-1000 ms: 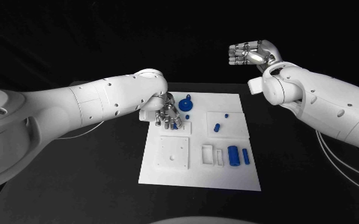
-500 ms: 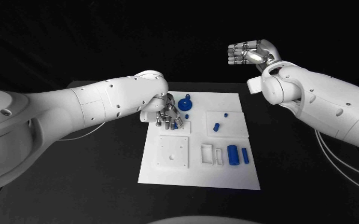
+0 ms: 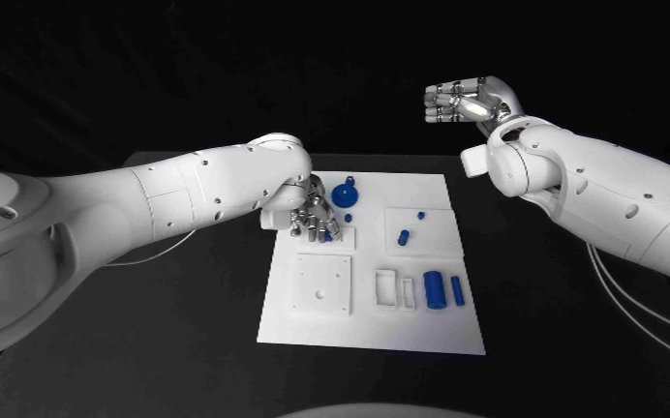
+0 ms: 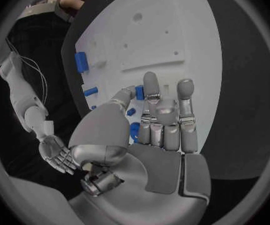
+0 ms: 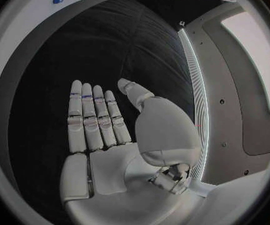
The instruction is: Assemble the parts on the task board
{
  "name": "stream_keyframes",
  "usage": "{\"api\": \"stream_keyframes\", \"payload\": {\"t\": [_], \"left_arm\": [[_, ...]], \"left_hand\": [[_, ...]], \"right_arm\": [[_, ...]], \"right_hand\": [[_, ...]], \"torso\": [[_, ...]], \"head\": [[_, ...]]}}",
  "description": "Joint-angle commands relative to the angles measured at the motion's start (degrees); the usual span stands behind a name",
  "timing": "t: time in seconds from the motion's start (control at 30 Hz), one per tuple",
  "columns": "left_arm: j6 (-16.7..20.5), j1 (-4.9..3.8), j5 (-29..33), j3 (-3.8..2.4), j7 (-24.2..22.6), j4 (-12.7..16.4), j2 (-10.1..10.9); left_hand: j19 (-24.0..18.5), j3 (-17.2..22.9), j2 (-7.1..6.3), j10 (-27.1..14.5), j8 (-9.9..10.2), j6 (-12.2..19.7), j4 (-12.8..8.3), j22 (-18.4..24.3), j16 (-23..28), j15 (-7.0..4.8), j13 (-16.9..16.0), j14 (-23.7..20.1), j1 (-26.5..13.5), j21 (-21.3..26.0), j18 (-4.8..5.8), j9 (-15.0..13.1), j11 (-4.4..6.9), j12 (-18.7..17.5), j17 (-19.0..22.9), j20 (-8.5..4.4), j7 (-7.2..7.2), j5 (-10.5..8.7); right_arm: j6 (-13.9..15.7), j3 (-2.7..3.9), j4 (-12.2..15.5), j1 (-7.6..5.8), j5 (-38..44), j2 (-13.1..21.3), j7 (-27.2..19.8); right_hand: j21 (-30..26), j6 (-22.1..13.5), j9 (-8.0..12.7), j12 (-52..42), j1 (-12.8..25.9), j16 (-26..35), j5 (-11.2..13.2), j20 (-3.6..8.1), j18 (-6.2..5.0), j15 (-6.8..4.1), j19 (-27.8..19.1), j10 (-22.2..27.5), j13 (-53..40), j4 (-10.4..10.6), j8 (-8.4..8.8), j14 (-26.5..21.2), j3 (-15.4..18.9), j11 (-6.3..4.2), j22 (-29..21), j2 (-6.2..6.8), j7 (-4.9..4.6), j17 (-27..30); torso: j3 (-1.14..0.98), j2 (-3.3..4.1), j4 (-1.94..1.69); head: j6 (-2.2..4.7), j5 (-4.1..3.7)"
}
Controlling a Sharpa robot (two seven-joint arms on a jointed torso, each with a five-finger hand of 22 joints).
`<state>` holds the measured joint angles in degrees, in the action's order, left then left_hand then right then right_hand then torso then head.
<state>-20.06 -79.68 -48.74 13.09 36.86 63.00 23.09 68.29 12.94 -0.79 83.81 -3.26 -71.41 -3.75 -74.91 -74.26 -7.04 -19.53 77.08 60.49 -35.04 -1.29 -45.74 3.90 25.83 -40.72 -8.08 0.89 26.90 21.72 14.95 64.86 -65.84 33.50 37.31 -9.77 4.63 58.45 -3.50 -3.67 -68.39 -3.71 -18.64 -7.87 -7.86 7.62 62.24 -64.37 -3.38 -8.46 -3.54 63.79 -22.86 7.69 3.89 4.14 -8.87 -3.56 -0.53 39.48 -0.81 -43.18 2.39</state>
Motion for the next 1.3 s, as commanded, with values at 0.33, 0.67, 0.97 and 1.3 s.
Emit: {"api": "stream_keyframes", "payload": {"t": [0.33,0.67,0.97,1.3], "left_arm": [[1.3,0.76,-2.5,0.41,0.4,0.9,1.1],[2.1,0.74,-2.9,-0.27,0.5,1.9,2.1],[1.9,0.55,-3.4,-1.5,1.2,2.6,2.9],[2.8,0.09,-1.7,-4.39,1.0,3.8,4.2]], "left_hand": [[1.0,-2.5,-5.32,2.6,-0.5,-1.8,8.4,-1.1,0.1,-0.05,-0.8,-0.3,2.8,1.6,1.06,2.2,0.13,-0.2,0.4,-0.2,0.32,-12.18],[1.3,-8.1,-7.68,2.6,-0.5,-2.4,15.4,-1.1,0.0,0.03,-1.0,-0.1,2.0,1.9,0.89,-0.1,-0.08,0.1,0.3,-0.1,-0.02,-22.38],[1.4,-8.9,-9.54,2.6,-0.5,-2.5,19.2,-1.1,-0.1,-0.1,-1.0,-0.1,1.6,1.9,0.94,-0.7,-0.05,0.2,0.1,-0.25,0.02,-24.01],[1.2,-9.3,-9.88,2.6,-0.4,-2.2,20.0,-1.1,0.2,-0.26,-0.6,-0.3,1.3,1.9,1.25,-0.1,-0.03,0.0,0.2,-0.54,-0.05,-24.12]], "right_arm": [[-0.7,0.03,-0.1,0.19,0.4,0.1,-0.2],[-0.7,0.03,-0.2,0.4,0.4,0.2,-0.2],[-0.7,0.03,-0.3,0.65,0.4,0.3,-0.1],[-0.6,0.03,-0.4,0.75,0.3,0.5,-0.1]], "right_hand": [[-0.3,-0.9,-0.1,0.3,-0.3,0.2,0.0,-0.3,-0.51,0.13,-0.8,0.7,0.1,0.0,0.0,-0.9,1.1,0.1,-0.1,-0.45,-0.23,0.1],[-0.3,-1.0,0.0,0.3,-0.4,0.2,0.0,-0.35,-0.55,0.15,-0.9,0.8,0.1,-0.1,0.01,-1.0,1.3,0.12,-0.1,-0.54,-0.25,0.1],[-0.3,-1.0,0.0,0.3,-0.4,0.2,0.0,-0.36,-0.55,0.15,-0.9,0.8,0.1,-0.1,0.01,-1.0,1.4,0.12,-0.1,-0.56,-0.25,0.1],[-0.3,-1.1,0.0,0.3,-0.4,0.2,0.0,-0.39,-0.57,0.18,-1.0,0.8,0.1,-0.1,0.01,-1.0,1.6,0.14,-0.1,-0.6,-0.26,0.1]], "torso": [[0.04,0.01,-0.02],[0.05,-0.01,-0.03],[0.0,-0.02,0.0],[0.03,-0.01,-0.02]], "head": [[0.2,-0.1],[0.54,-0.01],[0.73,0.05],[1.15,0.07]]}}
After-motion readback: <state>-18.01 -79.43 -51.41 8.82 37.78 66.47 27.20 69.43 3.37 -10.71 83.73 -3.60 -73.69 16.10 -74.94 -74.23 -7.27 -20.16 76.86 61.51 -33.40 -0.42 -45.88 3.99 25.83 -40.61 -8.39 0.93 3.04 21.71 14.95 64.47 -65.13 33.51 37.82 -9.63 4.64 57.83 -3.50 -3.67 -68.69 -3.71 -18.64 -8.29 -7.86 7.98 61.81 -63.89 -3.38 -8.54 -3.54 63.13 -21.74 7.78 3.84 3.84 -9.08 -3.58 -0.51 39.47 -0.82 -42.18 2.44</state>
